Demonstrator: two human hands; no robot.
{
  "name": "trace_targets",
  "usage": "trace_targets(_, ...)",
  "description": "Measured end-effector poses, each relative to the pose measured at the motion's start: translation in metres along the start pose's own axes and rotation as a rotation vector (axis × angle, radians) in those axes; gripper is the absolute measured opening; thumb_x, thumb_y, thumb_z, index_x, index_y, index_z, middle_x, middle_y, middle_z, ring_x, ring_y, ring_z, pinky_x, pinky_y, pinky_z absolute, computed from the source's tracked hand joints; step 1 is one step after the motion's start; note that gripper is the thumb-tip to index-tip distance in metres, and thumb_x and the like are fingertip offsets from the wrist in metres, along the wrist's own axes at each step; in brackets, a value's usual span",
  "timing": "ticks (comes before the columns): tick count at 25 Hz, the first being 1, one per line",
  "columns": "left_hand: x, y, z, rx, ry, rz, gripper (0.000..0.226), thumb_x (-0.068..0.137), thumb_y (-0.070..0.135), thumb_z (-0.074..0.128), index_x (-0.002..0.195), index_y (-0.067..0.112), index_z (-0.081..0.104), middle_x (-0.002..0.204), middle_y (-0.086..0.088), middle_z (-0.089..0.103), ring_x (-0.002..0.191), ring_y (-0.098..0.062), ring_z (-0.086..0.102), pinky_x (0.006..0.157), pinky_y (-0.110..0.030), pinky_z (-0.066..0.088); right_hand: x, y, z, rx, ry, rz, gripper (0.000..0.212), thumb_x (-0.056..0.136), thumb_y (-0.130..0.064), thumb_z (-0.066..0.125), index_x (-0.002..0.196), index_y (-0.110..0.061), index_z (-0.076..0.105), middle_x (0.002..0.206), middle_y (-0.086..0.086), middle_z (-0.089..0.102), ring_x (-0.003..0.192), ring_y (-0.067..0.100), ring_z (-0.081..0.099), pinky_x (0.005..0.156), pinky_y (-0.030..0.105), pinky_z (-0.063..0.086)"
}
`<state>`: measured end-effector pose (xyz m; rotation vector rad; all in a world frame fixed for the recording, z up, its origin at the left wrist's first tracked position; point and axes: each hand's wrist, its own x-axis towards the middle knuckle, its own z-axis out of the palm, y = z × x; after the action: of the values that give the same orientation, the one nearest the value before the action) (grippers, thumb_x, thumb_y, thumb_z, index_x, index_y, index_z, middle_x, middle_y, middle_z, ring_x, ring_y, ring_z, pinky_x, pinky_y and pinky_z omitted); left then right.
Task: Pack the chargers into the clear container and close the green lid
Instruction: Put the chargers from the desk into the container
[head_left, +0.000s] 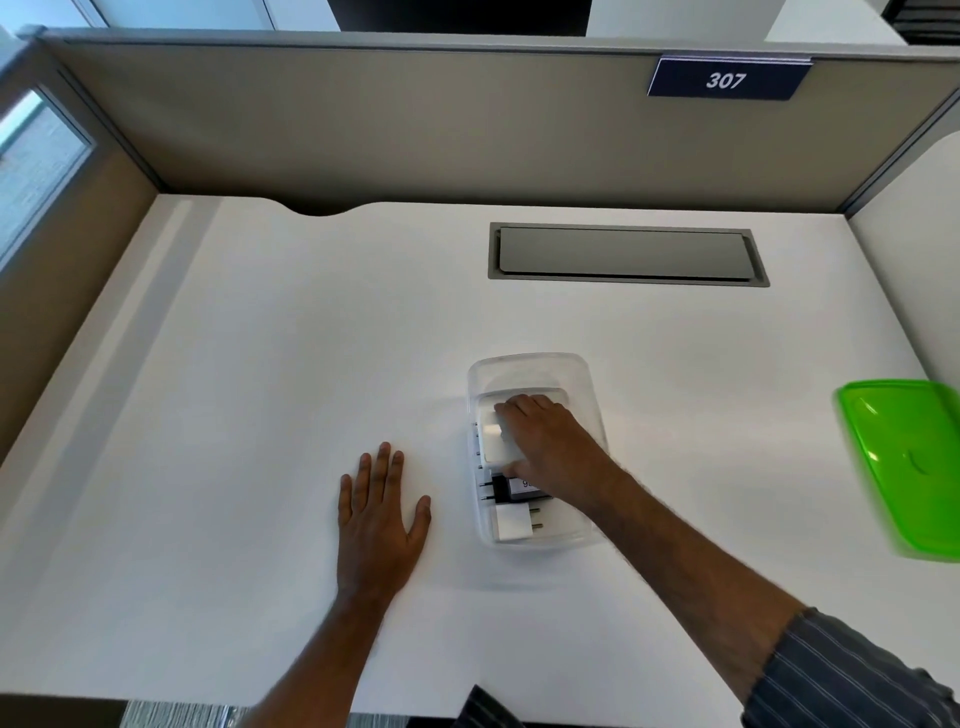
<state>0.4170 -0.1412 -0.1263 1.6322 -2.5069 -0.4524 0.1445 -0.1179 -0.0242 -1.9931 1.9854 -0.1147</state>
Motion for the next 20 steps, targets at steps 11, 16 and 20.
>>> trace_targets(11, 0.001, 0.001, -0.002, 0.005, -0.011, -0.006, 0.073, 0.101, 0.053, 0.032, 0.165, 0.021, 0.015, 0.175, 0.001, 0.009, 0.162, -0.021, 0.003, 0.131, -0.051, 0.014, -0.001, -0.004, 0.01, -0.023, -0.012, 0.028, 0.086, 0.059, -0.039, 0.091, 0.132, -0.016, 0.051, 0.129, 0.0, 0.054, 0.116, 0.023, 0.052, 0.096, 0.037, 0.045)
trace_targets(16, 0.0, 0.002, -0.002, 0.006, -0.009, 0.0, 0.073, 0.101, 0.052, 0.034, 0.164, 0.019, 0.019, 0.174, -0.001, 0.012, 0.162, -0.023, 0.007, 0.131, -0.051, 0.014, -0.015, -0.002, -0.002, 0.102, 0.056, 0.097, 0.083, 0.072, -0.04, 0.085, 0.142, -0.019, 0.046, 0.142, -0.002, 0.048, 0.13, 0.022, 0.045, 0.107, 0.035, 0.036)
trace_targets(20, 0.001, 0.003, -0.008, -0.004, -0.029, 0.009, 0.074, 0.1, 0.052, 0.031, 0.164, 0.016, 0.02, 0.174, -0.003, 0.014, 0.162, -0.025, 0.009, 0.13, -0.053, 0.014, -0.04, -0.005, -0.011, 0.222, 0.181, 0.176, 0.059, 0.082, -0.034, 0.077, 0.134, -0.018, 0.054, 0.133, -0.002, 0.054, 0.123, 0.02, 0.049, 0.103, 0.03, 0.036)
